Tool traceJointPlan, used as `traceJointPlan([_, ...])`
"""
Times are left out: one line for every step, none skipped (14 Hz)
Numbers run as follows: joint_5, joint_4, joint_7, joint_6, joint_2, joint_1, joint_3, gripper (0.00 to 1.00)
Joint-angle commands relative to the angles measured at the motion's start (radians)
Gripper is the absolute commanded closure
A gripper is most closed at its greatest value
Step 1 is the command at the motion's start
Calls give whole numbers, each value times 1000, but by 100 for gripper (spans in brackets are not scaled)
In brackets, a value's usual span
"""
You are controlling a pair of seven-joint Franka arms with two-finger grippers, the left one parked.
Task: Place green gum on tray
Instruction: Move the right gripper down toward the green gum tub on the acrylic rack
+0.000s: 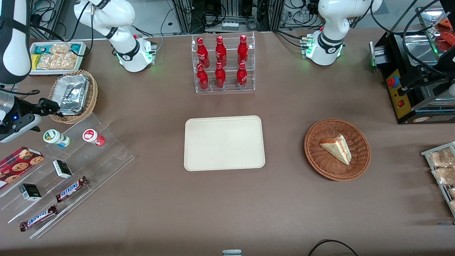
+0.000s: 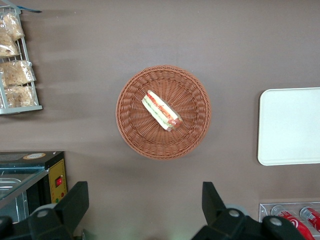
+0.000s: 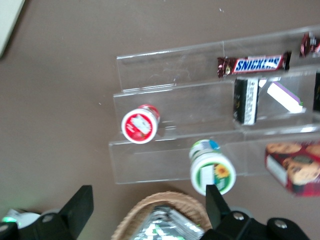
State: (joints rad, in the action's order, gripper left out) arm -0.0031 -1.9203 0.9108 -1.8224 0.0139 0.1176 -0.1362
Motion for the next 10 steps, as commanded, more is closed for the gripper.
traceJointPlan([-20, -25, 102, -78, -15, 19, 3, 0])
traceJointPlan([-37, -31, 137, -106, -17, 20, 3, 0])
traceJointPlan([-44, -35, 186, -133, -29, 28, -2, 0])
traceJointPlan([-44, -46, 212, -162, -41, 51, -2, 0])
traceJointPlan([-44, -61, 233, -198, -45, 62, -2, 0])
traceJointPlan([-44, -80, 264, -234, -49, 65, -2, 0])
traceJointPlan([-44, -86, 287, -256, -60, 76, -2, 0])
traceJointPlan([-44, -88, 299, -268, -69, 83, -2, 0])
traceJointPlan([-44, -89, 312, -278, -77, 86, -2, 0])
traceJointPlan([-44, -94, 315, -282, -83, 97, -2, 0])
